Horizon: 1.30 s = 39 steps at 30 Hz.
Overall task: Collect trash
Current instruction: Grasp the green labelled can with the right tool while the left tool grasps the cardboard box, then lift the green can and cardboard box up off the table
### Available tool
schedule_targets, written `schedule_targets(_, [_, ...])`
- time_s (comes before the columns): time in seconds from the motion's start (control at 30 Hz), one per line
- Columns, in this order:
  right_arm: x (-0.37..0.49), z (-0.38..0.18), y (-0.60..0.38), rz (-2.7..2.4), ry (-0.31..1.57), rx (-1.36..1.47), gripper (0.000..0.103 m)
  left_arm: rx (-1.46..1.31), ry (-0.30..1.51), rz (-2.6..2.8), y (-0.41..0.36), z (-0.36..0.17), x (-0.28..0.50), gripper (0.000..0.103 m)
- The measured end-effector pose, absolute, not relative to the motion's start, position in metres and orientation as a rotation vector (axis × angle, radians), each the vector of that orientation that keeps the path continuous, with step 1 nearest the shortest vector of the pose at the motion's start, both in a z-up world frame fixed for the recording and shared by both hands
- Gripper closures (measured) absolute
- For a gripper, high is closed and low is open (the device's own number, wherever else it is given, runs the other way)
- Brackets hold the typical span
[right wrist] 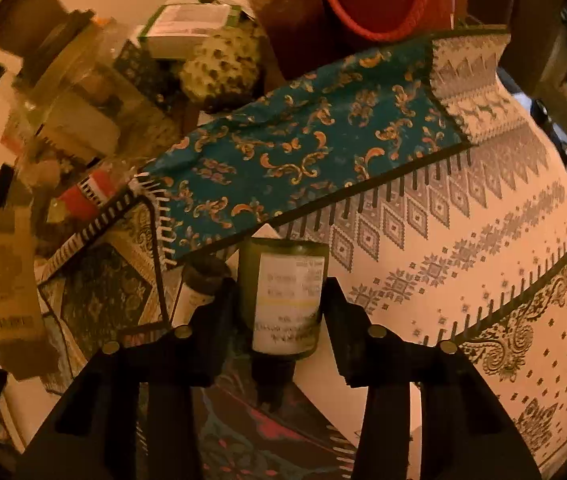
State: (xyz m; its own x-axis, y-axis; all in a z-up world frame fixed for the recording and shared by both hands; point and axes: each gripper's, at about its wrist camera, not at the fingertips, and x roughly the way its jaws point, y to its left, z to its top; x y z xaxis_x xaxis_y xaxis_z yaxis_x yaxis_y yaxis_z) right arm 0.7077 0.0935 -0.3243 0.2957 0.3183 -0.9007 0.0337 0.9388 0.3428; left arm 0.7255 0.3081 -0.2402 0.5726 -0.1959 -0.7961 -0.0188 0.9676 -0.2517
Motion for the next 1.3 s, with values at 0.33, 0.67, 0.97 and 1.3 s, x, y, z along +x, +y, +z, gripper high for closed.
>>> schedule_targets(0.33, [0.674, -0.258, 0.046, 0.251, 1.085, 0.282, 0.064, -0.226, 0.871, -0.112, 0.256, -0.202, 0.704, 0.103])
schedule_targets(0.67, [0.604, -0.183, -0.026, 0.309, 0.878, 0.219, 0.064, -0.213, 0.768, -0.094, 0.174, -0.156, 0.640, 0.103])
schedule_targets(0.97, [0.541, -0.138, -0.089, 0.395, 0.747, 0.149, 0.064, -0.239, 0.682, -0.026, 0.107, -0.122, 0.554, 0.103])
schedule_targets(1.3, [0.494, -0.115, -0.109, 0.482, 0.692, 0.114, 0.064, -0.235, 0.648, 0.012, 0.076, -0.098, 0.489, 0.103])
